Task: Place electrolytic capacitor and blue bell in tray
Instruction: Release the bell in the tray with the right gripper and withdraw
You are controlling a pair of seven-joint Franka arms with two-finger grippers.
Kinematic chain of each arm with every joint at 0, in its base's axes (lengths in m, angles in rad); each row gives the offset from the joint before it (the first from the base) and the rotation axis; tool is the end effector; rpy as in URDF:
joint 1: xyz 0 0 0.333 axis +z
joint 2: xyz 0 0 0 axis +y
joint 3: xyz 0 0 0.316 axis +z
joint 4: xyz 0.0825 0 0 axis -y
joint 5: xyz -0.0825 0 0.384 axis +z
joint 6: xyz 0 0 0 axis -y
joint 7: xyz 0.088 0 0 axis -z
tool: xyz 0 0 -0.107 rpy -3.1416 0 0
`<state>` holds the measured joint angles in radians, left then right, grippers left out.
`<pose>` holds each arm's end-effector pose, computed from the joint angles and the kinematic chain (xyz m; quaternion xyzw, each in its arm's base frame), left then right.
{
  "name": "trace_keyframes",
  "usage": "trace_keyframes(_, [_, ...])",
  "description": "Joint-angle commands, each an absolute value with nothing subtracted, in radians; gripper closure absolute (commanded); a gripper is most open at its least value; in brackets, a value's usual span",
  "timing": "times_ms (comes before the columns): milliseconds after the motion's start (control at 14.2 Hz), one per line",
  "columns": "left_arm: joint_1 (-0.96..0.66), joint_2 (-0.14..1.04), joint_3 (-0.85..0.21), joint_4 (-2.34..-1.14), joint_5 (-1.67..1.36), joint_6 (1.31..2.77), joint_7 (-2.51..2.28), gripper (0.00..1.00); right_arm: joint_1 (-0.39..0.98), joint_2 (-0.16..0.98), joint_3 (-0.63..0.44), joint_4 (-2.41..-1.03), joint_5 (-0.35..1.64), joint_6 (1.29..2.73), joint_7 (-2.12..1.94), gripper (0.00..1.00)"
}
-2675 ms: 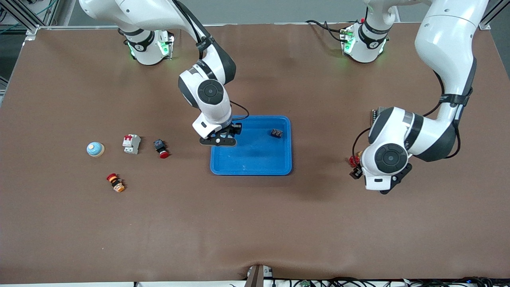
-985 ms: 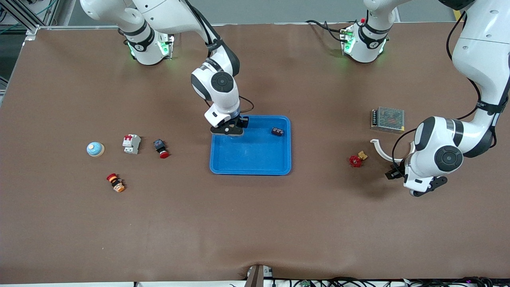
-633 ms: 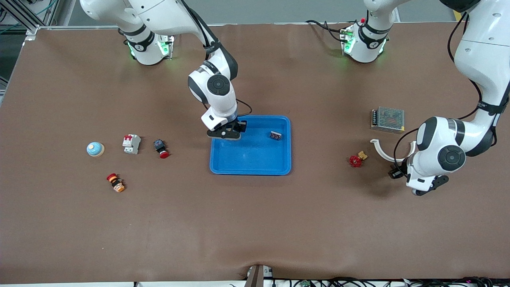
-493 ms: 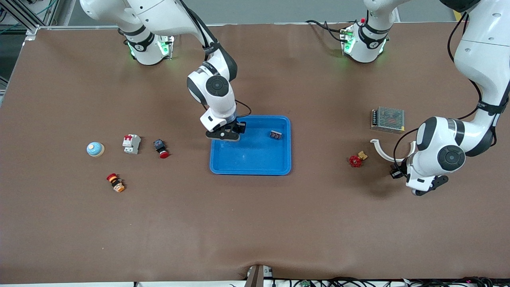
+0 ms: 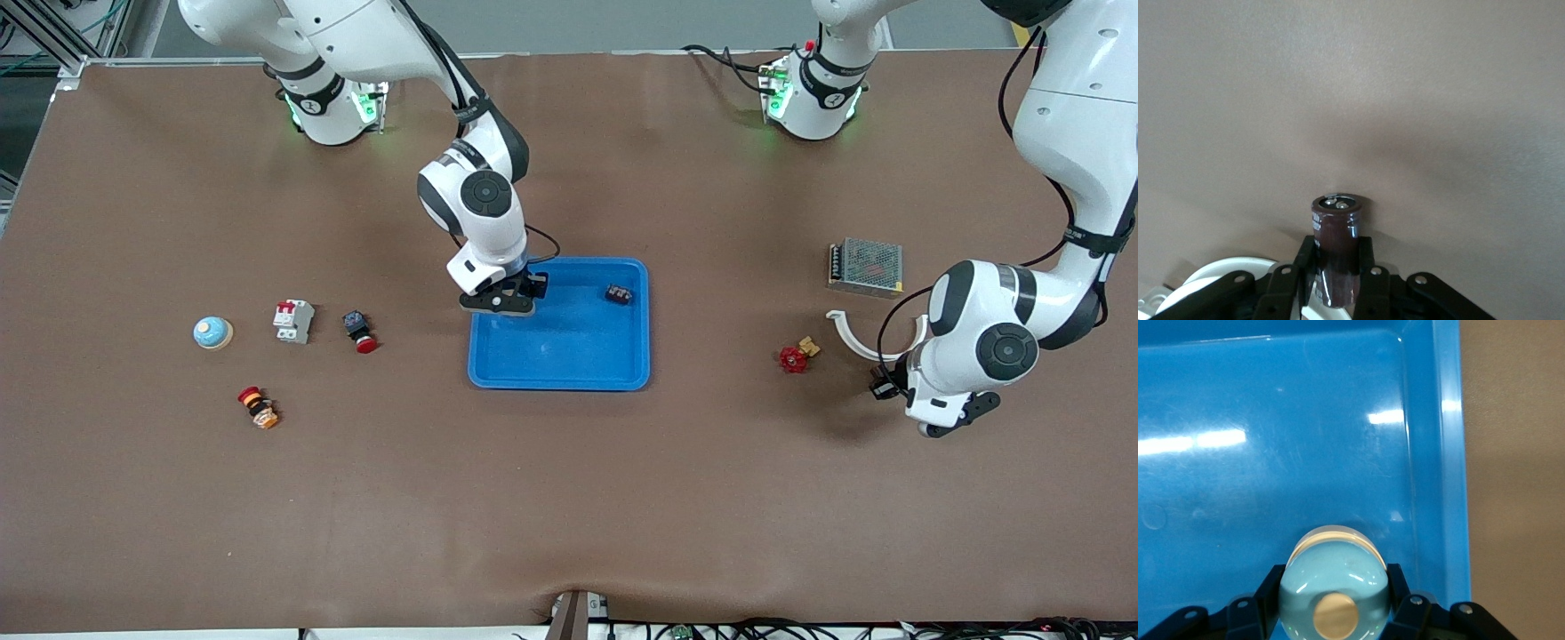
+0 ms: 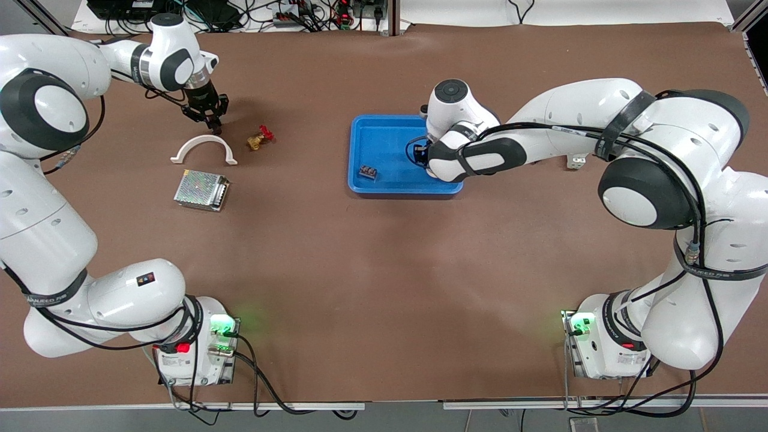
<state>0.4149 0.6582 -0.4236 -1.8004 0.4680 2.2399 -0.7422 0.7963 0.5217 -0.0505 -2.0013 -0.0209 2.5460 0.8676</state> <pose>0.6368 0.0237 0.1943 -0.9690 -0.2344 0.0457 0.0630 0.4470 0.4142 0.1963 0.9986 -0.0488 0.0215 0.0043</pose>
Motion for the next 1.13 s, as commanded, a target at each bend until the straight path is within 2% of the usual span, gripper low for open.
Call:
trace_keyframes(0, [0.417,0.624,-0.439,-1.806,0.477,2.235,-0.773,1.00,0.785,0.529,-0.041,-1.988,-0.046,2.553,0.885,0.11])
trace_keyframes(141, [0.414,0.606,-0.445,-1.805,0.477,2.233,-0.779,1.00,0.788,0.529,-0.041,-1.988,-0.046,2.553,0.888,0.00])
trace_keyframes(352, [0.413,0.591,-0.474,-1.778,0.472,2.174,-0.779,1.00,0.787,0.512,-0.041,-1.983,-0.043,2.533,0.876,0.00])
trace_keyframes(563, [0.414,0.586,-0.515,-1.756,0.469,2.120,-0.827,1.00,0.775,0.428,-0.052,-1.945,-0.043,2.354,0.806,0.00])
trace_keyframes(774, [0.414,0.583,-0.564,-1.727,0.469,2.057,-0.879,1.00,0.678,0.339,-0.064,-1.885,-0.043,2.148,0.578,0.00])
trace_keyframes(1056, [0.414,0.584,-0.627,-1.712,0.468,2.016,-0.977,1.00,0.566,0.287,-0.067,-1.887,-0.043,2.097,0.329,0.00])
